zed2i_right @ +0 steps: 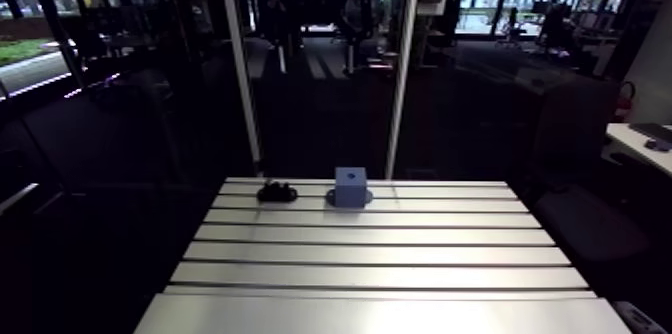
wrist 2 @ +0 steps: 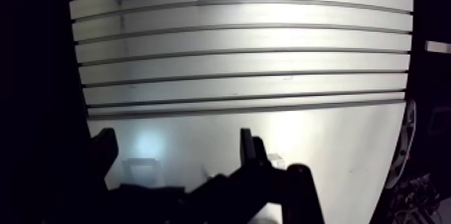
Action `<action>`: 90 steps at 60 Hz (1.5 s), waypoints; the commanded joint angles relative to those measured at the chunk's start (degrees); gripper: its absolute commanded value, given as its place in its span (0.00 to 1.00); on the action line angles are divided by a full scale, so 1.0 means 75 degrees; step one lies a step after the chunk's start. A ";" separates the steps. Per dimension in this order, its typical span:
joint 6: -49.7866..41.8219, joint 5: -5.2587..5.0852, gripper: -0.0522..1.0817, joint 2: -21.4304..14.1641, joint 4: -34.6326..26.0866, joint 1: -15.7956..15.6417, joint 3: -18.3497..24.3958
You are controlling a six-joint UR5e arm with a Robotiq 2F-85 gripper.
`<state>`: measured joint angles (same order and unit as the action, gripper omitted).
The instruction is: Pick up the M10 bolt and insert it into the hex recess until seated.
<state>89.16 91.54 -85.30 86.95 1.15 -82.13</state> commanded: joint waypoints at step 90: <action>-0.0453 -0.0164 0.05 0.0637 0.2927 -0.0844 -0.1145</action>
<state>89.74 90.09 -83.50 105.44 -3.85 -90.50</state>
